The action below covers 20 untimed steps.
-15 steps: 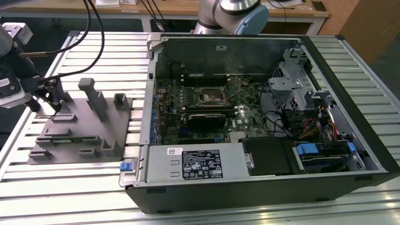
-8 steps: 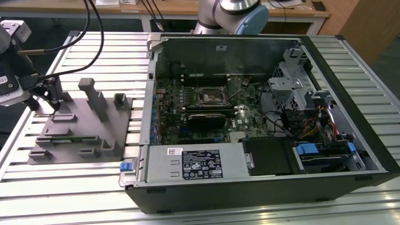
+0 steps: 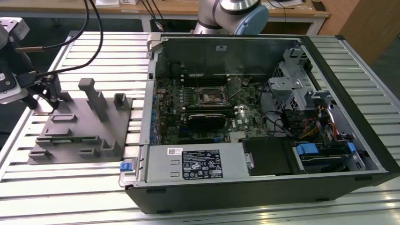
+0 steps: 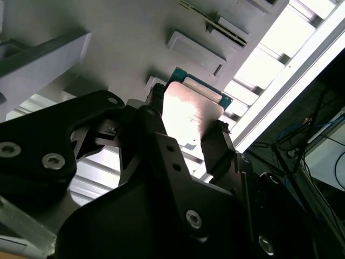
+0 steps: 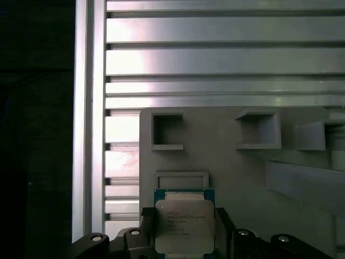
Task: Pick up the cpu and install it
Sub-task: 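Pick up the cpu and move it towards the insertion slot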
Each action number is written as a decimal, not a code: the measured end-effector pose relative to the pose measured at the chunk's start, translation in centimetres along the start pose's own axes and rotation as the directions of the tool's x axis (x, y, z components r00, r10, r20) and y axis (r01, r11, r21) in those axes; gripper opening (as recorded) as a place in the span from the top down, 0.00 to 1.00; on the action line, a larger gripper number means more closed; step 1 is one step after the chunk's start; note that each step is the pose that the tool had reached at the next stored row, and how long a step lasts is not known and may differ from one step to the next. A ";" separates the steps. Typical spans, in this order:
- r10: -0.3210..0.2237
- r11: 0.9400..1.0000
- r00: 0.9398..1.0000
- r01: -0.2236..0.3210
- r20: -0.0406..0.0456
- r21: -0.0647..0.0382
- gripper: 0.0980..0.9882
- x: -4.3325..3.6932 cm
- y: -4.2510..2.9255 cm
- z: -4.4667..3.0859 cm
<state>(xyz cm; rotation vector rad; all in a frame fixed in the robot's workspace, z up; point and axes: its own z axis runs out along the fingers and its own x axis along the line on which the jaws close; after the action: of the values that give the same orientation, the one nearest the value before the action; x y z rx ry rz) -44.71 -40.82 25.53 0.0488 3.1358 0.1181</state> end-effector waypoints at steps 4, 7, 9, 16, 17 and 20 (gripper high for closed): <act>0.000 1.000 1.000 0.000 0.000 0.000 0.52 0.00 0.02 -0.20; 0.000 1.000 1.000 0.000 0.000 0.000 0.52 0.00 0.02 -0.30; 0.000 1.000 1.000 0.000 0.000 0.000 0.52 0.00 0.03 -0.39; 0.000 1.000 1.000 0.000 0.000 0.000 0.52 -0.01 0.09 -1.23; 0.000 1.000 1.000 0.000 0.000 0.000 0.52 0.00 0.11 -1.39; 0.000 1.000 1.000 0.000 0.000 0.000 0.52 0.00 0.14 -1.77</act>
<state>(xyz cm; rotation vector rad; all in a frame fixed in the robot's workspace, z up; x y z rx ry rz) -44.71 -40.81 27.31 0.0488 3.1358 0.1180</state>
